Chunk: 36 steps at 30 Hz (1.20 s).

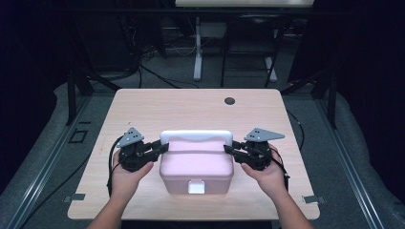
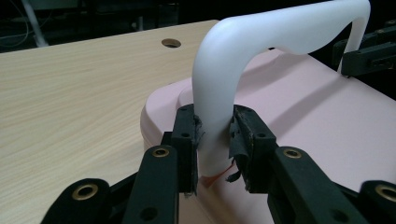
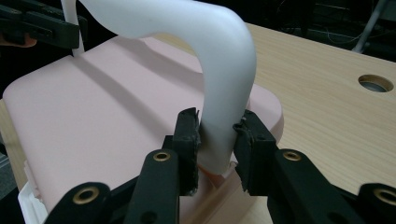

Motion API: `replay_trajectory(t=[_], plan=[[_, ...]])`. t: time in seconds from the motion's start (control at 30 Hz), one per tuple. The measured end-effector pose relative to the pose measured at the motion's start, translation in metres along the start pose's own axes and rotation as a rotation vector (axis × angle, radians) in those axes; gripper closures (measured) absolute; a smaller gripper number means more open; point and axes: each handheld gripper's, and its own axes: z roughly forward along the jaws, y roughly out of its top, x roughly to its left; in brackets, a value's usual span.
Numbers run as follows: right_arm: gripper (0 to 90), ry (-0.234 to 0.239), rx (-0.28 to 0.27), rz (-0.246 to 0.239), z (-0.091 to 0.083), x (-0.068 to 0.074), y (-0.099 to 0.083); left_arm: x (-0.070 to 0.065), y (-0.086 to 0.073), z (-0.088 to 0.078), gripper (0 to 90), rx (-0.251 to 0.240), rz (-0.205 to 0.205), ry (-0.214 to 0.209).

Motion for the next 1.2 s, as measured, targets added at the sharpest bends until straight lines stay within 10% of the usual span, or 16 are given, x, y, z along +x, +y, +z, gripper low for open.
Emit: replay_trajectory(t=[1.2], plan=[[74.1,0.039,-0.018,0.057,-0.007,0.008,0.003,0.001,0.0,-0.014,71.7,-0.017,-0.037,-0.045]])
